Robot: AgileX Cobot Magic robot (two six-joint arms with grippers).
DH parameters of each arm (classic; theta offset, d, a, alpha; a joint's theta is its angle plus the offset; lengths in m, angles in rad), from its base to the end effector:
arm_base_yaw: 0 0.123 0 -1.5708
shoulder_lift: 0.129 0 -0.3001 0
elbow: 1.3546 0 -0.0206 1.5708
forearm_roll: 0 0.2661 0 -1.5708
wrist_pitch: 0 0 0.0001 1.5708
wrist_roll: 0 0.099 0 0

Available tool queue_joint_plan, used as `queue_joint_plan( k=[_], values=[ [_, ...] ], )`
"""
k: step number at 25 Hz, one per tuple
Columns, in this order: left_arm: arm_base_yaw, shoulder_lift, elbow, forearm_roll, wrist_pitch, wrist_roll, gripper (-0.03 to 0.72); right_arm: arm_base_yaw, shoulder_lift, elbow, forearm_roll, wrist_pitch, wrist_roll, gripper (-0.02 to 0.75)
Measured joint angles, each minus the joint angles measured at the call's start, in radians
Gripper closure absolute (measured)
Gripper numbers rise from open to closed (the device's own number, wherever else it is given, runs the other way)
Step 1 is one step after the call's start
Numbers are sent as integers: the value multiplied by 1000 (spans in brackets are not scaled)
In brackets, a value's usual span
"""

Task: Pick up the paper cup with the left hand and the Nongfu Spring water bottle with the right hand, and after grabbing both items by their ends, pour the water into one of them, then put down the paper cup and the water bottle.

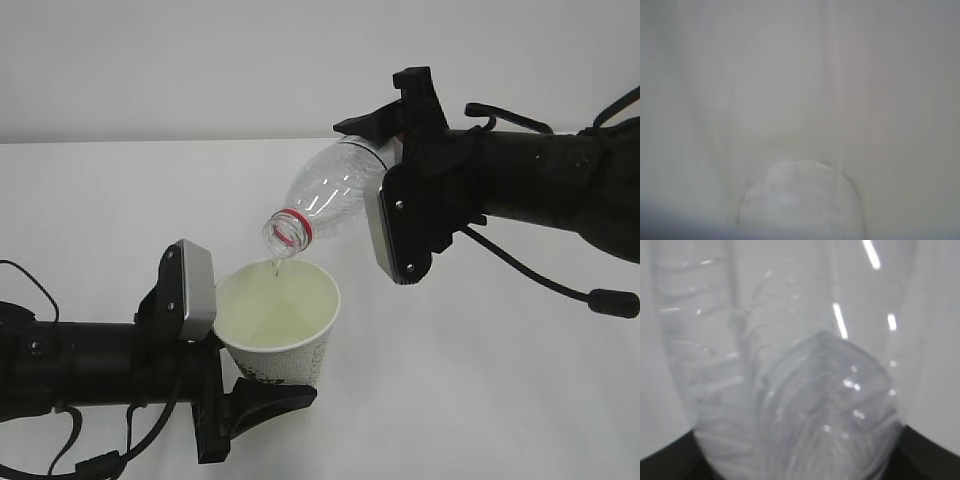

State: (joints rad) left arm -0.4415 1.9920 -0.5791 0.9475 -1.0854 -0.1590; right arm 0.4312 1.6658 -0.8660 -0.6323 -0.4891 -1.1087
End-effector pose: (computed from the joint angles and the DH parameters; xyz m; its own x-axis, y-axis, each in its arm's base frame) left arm 0.2429 -0.1934 0.0932 -0.0367 0.3288 -0.9437 0.9680 0.2463 0.0482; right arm 0.3266 0.1805 0.2284 0.6686 -0.7432 0.0231 -0.2011 -0.2107 -0.9566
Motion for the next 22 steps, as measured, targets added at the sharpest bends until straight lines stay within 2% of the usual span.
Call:
queue_joint_plan(
  k=[22],
  values=[
    [0, 0, 0, 0, 7, 0, 175, 0, -2, 0, 0, 0, -17, 230]
  ],
)
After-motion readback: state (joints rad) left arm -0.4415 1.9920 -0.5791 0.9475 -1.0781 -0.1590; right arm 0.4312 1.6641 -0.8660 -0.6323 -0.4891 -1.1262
